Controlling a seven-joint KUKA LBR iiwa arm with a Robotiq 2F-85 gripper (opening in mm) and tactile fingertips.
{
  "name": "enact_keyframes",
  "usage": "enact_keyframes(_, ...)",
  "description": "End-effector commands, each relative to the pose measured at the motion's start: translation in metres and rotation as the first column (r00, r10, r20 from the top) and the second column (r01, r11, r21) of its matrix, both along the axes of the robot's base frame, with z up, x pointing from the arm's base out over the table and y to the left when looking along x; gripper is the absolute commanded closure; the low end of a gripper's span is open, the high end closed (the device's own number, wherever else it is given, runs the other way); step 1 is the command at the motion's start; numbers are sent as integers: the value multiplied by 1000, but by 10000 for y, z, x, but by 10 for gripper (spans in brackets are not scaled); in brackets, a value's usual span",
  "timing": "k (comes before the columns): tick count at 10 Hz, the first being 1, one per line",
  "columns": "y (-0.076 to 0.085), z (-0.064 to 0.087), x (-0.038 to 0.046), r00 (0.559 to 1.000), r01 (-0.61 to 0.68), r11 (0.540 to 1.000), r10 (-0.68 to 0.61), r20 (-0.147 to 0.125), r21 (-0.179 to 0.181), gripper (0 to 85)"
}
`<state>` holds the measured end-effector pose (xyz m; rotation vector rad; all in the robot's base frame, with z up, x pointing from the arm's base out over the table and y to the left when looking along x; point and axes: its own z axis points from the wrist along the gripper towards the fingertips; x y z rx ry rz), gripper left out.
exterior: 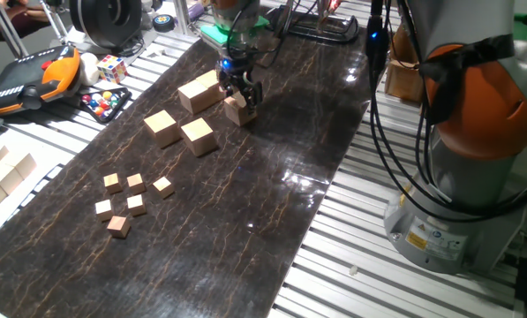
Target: Stack the blocks into a pyramid shape
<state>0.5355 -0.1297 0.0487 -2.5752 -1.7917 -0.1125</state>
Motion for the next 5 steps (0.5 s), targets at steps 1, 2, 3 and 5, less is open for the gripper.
enact_keyframes(1, 1, 8, -3, 1000, -1, 1000, 1, 6, 0, 577)
enact_keyframes(2, 4, 32, -10, 1000, -4, 1000, 4, 12, 1, 837)
enact_keyframes(3, 8, 69, 2, 1000, -3, 1000, 3, 10, 1, 843)
enact_keyframes(5, -7, 247, 65, 1000, 12, 1000, -12, -1, 2, 843)
